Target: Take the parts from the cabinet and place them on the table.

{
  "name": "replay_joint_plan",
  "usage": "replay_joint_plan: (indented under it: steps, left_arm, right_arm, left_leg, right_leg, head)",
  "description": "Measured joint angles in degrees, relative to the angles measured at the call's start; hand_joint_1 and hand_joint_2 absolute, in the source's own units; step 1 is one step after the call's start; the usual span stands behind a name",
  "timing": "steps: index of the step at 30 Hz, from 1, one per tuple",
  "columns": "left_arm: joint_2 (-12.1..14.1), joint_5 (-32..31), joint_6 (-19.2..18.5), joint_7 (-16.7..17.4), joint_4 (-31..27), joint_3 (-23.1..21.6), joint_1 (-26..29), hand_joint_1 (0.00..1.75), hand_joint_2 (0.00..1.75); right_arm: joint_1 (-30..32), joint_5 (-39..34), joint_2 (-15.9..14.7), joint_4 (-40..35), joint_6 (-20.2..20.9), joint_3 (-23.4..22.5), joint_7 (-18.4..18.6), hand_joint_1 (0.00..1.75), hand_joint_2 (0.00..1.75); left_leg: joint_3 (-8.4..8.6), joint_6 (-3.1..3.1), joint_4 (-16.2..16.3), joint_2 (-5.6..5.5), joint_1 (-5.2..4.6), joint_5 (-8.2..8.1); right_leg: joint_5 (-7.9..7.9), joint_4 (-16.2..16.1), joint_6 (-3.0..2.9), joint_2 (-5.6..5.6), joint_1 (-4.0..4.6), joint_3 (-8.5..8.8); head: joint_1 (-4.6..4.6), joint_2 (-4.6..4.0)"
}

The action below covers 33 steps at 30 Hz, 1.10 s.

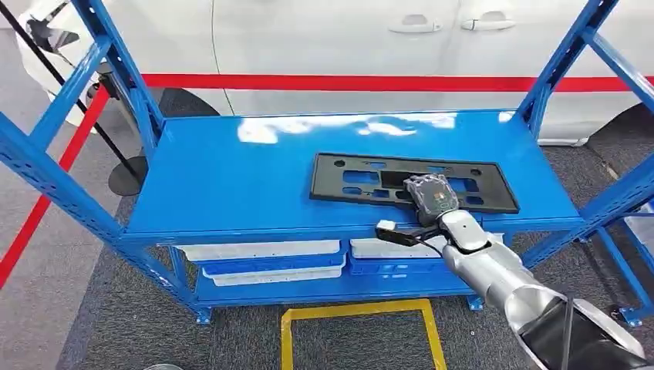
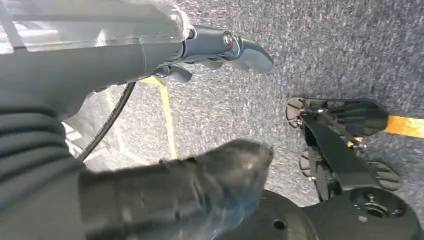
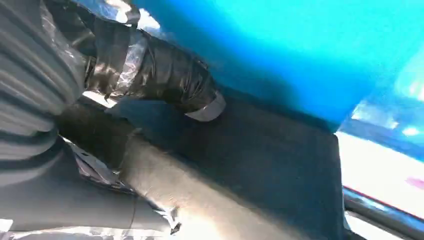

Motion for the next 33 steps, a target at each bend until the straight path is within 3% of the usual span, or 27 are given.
replay_joint_plan:
  steps: [1, 3, 4, 9, 13, 21, 27, 29, 30, 31, 33]
  left_arm:
    - [0.0, 0.1, 0.0, -0.1, 0.0, 0.2, 0.0, 0.00, 1.75]
    - [0.0, 1.0, -0.4, -0.2, 0.0, 0.8, 0.2, 0.00, 1.75]
    - [0.0, 1.0, -0.1, -0.2, 0.0, 0.8, 0.2, 0.00, 1.75]
    - [0.0, 1.0, 0.5, -0.2, 0.0, 0.8, 0.3, 0.00, 1.75]
    - [0.0, 1.6, -0.1, -0.5, 0.0, 1.2, 0.4, 0.00, 1.75]
    - [0.0, 1.5, 0.7, 0.8, 0.0, 1.8, 0.4, 0.00, 1.75]
    - [0.0, 1.0, 0.7, 0.8, 0.0, 1.8, 0.4, 0.00, 1.75]
    - [0.0, 0.9, 0.6, 0.8, 0.0, 1.8, 0.3, 0.00, 1.75]
    - [0.0, 0.9, 0.6, 0.8, 0.0, 1.8, 0.2, 0.00, 1.75]
    - [0.0, 0.9, 0.6, 0.8, 0.0, 1.8, 0.1, 0.00, 1.75]
    - [0.0, 0.8, 0.6, 0.8, 0.0, 1.8, 0.2, 0.00, 1.75]
  right_arm:
    - [0.3, -0.1, -0.2, -0.6, 0.1, -0.2, -0.7, 1.75, 1.75]
    - [3.1, -3.2, -2.8, -6.4, -0.2, -1.1, -5.4, 1.75, 1.75]
    - [4.1, -4.2, -3.6, -8.6, -0.5, -1.5, -6.1, 1.75, 1.75]
    - [7.6, -6.5, -6.5, -19.0, 0.2, -4.4, -6.1, 1.75, 1.75]
    - [10.0, -8.0, -8.1, -24.9, -2.0, -6.0, -7.1, 1.75, 1.75]
    - [12.0, -14.7, -12.8, -43.9, 6.2, -10.9, -6.3, 1.75, 1.75]
    - [12.2, -14.9, -13.7, -48.5, 7.2, -12.0, -6.3, 1.75, 1.75]
    - [12.2, -14.9, -14.1, -49.1, 7.4, -12.0, -6.3, 1.75, 1.75]
    - [12.3, -14.9, -14.4, -49.3, 7.4, -12.0, -6.3, 1.75, 1.75]
    - [12.0, -14.9, -14.6, -49.3, 7.4, -12.1, -6.3, 1.75, 1.75]
    - [11.9, -14.8, -14.6, -49.3, 7.4, -12.2, -6.3, 1.75, 1.75]
  left_leg:
    - [0.00, 0.01, 0.0, 0.00, -0.03, -0.01]
    - [-0.05, 0.06, 0.0, -0.02, -0.07, -0.05]
    - [-0.07, 0.05, 0.0, -0.03, -0.09, -0.06]
    - [-0.09, 0.07, 0.0, 0.00, -0.10, -0.09]
    - [-0.16, 0.07, 0.0, -0.03, -0.10, -0.09]
    - [-0.28, 0.19, 0.2, -0.02, -0.39, -0.16]
    - [-0.55, 0.73, 0.6, -0.01, -0.61, -0.33]
    - [-0.30, 1.51, -0.5, 0.25, -0.17, 0.86]
    - [0.00, 1.69, -1.0, 0.77, 0.03, 1.40]
    - [-0.12, 1.94, -1.2, 0.92, 0.08, 1.56]
    - [-0.40, 2.06, -1.1, 1.54, 0.14, 1.62]
  right_leg:
    - [0.00, 0.0, 0.00, 0.00, -0.01, 0.02]
    - [0.01, 0.0, 0.02, -0.01, -0.06, 0.04]
    - [0.01, 0.0, 0.02, -0.01, -0.09, 0.02]
    - [-0.03, 0.0, 0.07, 0.01, -0.29, -0.06]
    - [-0.03, 0.0, 0.07, -0.03, -0.31, -0.08]
    - [0.01, -0.1, 0.14, -0.03, -0.46, -0.19]
    - [0.17, -0.1, 0.69, -0.02, -0.66, -0.18]
    - [0.63, -0.3, 1.38, 0.36, -0.27, -0.13]
    - [-0.49, 0.4, 1.43, 0.33, -0.71, -0.50]
    - [-2.56, 2.7, 1.57, 0.27, -0.73, -1.59]
    - [-7.00, 11.6, 2.12, 0.28, -1.16, -5.36]
  head:
    - [0.00, 0.00]
    - [0.00, 0.00]
    - [0.00, 0.00]
    - [0.00, 0.00]
    - [0.00, 0.00]
    - [0.00, 0.00]
    - [0.00, 0.00]
    - [0.00, 0.00]
    - [0.00, 0.00]
    - [0.07, -0.02]
    - [0.02, -0.02]
